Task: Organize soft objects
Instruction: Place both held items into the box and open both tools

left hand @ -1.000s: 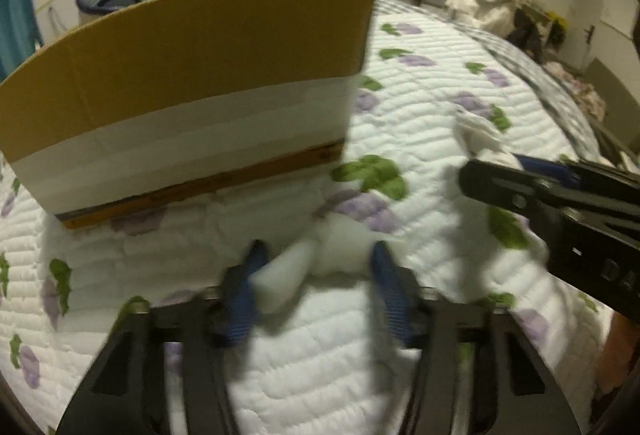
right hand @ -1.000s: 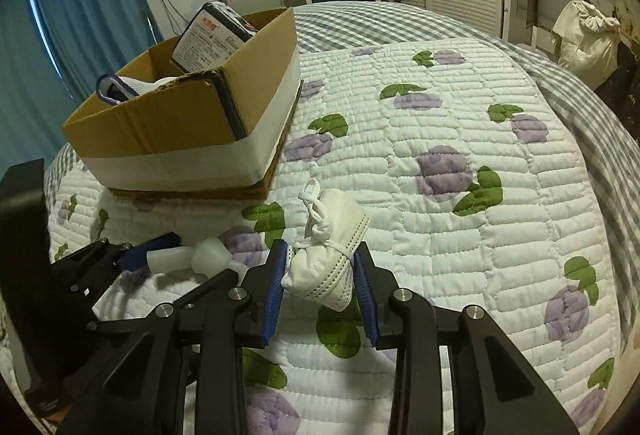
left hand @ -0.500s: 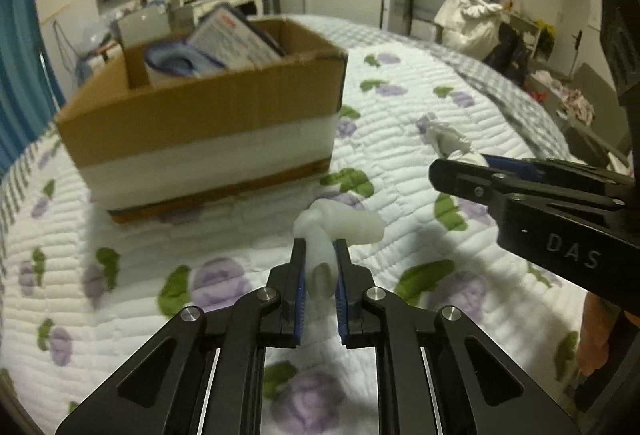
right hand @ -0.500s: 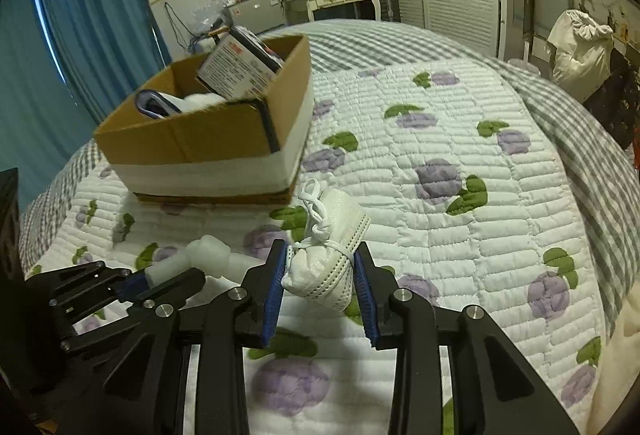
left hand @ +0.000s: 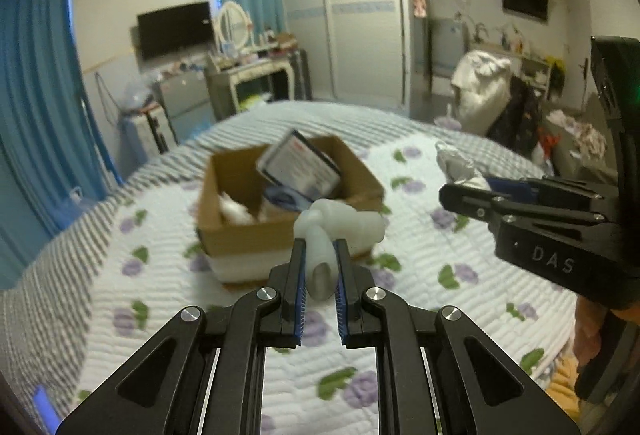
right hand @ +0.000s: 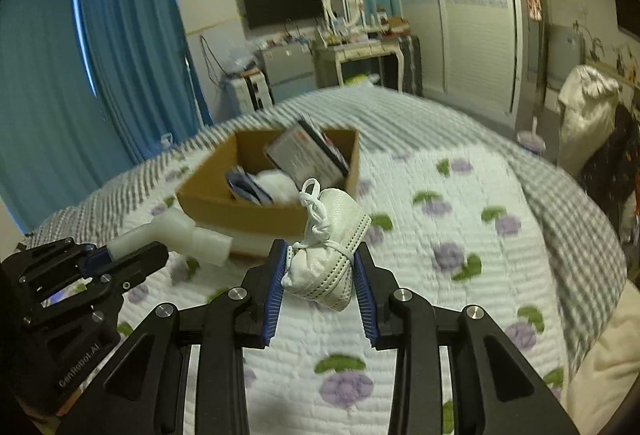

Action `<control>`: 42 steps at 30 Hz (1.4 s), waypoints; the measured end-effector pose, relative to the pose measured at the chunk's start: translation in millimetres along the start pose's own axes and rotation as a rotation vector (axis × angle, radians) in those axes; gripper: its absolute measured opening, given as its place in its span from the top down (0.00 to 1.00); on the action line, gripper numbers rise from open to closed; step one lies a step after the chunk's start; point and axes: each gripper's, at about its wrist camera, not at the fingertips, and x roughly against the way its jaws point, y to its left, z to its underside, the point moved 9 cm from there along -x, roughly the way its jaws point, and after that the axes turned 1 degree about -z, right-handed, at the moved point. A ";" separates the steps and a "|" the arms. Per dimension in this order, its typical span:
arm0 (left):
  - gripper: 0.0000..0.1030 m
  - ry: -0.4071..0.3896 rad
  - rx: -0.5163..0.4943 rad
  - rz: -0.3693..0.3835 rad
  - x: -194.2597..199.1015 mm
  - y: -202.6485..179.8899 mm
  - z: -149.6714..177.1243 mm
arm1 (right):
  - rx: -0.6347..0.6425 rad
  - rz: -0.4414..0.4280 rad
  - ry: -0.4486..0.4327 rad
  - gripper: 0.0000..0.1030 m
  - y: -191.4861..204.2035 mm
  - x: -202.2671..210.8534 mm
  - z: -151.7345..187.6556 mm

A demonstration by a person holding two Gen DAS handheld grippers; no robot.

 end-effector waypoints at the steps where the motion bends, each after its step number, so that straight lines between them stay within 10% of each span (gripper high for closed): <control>1: 0.88 -0.006 0.000 -0.006 1.3 4.1 -3.9 | 0.008 -0.006 -0.010 0.68 3.5 0.3 -7.7; 12: 0.88 -0.028 0.006 -0.087 -53.4 53.7 -49.6 | 0.055 -0.045 -0.018 0.68 20.0 -63.6 -67.6; 25: 0.82 0.064 -0.033 -0.085 -158.3 63.9 -33.8 | 0.015 -0.073 0.089 0.65 2.5 -173.2 -57.4; 27: 0.81 0.056 -0.041 -0.107 -163.8 66.9 -33.8 | 0.012 -0.060 0.086 0.49 -1.9 -179.4 -57.6; 29: 0.57 0.066 -0.038 -0.133 -168.1 71.4 -34.2 | 0.001 -0.051 0.075 0.42 -6.9 -180.0 -59.2; 31: 0.30 0.051 -0.006 -0.147 -165.7 77.1 -35.7 | -0.013 -0.051 0.069 0.42 -11.7 -177.6 -62.2; 42: 0.30 -0.107 0.054 -0.181 -48.6 80.1 -91.8 | 0.008 0.002 -0.062 0.40 -8.7 -64.1 -116.9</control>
